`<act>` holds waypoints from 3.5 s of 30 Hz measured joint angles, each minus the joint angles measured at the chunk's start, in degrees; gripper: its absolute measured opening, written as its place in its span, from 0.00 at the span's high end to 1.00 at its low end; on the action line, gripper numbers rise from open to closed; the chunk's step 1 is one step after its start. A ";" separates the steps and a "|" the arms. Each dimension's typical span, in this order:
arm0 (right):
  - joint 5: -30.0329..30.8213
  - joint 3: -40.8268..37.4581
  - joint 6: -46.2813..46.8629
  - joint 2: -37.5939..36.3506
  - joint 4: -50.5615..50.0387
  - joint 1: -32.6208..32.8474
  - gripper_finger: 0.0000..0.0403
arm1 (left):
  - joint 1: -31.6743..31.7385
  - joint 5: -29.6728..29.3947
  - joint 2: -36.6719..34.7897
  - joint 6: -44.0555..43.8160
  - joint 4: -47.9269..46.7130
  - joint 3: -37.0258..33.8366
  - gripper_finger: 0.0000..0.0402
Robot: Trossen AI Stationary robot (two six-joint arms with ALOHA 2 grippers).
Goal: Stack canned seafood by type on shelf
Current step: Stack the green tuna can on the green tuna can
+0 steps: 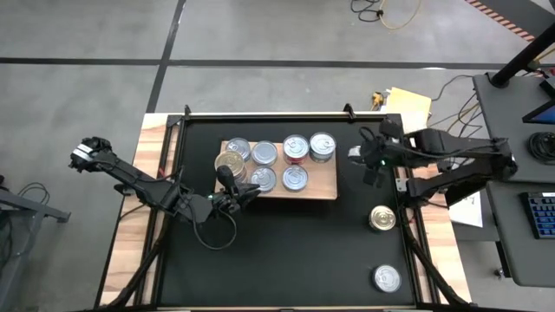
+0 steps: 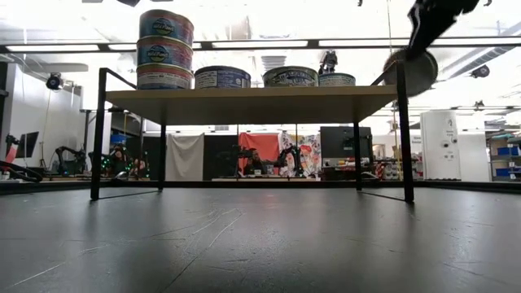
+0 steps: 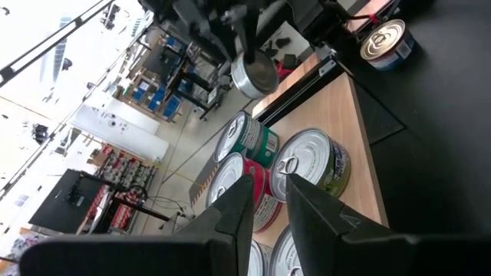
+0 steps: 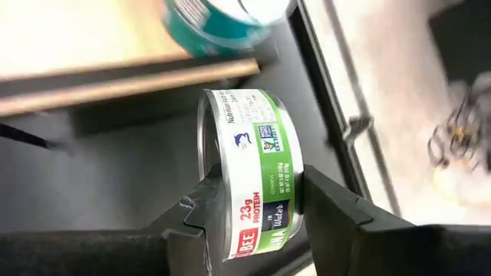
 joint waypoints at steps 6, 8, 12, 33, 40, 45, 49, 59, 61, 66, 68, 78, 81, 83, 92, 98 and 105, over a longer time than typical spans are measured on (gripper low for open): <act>10.57 0.92 6.56 2.27 -0.86 15.90 0.69 | 0.01 -0.02 0.00 0.00 -0.17 0.00 0.84; 14.95 0.99 9.50 4.41 -2.65 21.65 0.69 | 0.00 -0.25 0.00 0.00 -0.16 0.00 0.84; 25.08 1.79 11.17 9.73 -3.58 32.61 0.69 | 0.02 -0.44 0.00 -0.10 -0.11 0.00 0.84; 62.53 6.05 14.89 34.03 0.76 44.60 0.69 | -0.11 -0.44 0.17 -8.64 -0.47 -0.22 0.84; 63.32 8.85 17.57 39.59 6.23 46.07 0.69 | -0.91 11.29 0.17 -14.94 -0.41 -0.22 0.84; 63.27 13.68 17.57 43.21 7.33 49.71 0.69 | -2.00 22.54 0.17 -17.74 1.27 -0.24 0.84; 63.17 16.83 17.90 45.63 8.55 52.35 0.69 | -2.16 31.68 0.76 -22.39 3.61 -0.24 0.84; 58.82 24.51 18.96 50.37 12.30 53.03 0.69 | -3.02 37.99 7.24 -24.22 4.53 4.29 0.84; 57.97 25.40 17.77 50.42 12.37 53.03 0.69 | -3.02 37.97 8.21 -23.84 3.64 5.26 0.84; 53.41 26.05 19.84 49.93 12.32 52.99 0.69 | -3.64 31.20 9.99 -21.26 2.97 7.03 0.84; 50.66 26.07 24.42 48.80 12.16 52.51 0.69 | -4.99 24.78 10.93 -19.34 3.35 7.26 0.84; 42.66 25.64 38.02 47.30 15.36 51.96 0.69 | -17.80 2.16 20.22 -12.94 10.22 9.41 0.84; 42.71 24.97 39.43 47.34 19.45 51.92 0.69 | -19.59 -4.00 24.24 -12.32 10.07 12.05 0.84; 42.79 24.20 39.41 47.34 22.17 51.88 0.69 | -19.77 -7.36 27.27 -11.68 9.75 14.72 0.84; 42.33 18.07 42.88 47.35 28.12 51.70 0.69 | -21.25 -27.20 39.65 -12.00 -3.00 28.74 0.84; 40.28 14.66 47.63 47.23 28.31 51.02 0.69 | -23.35 -27.32 40.87 -13.75 -5.92 30.83 0.84; 38.77 12.82 48.62 47.19 29.86 48.66 0.69 | -24.14 -25.49 40.72 -14.77 -6.51 30.84 0.84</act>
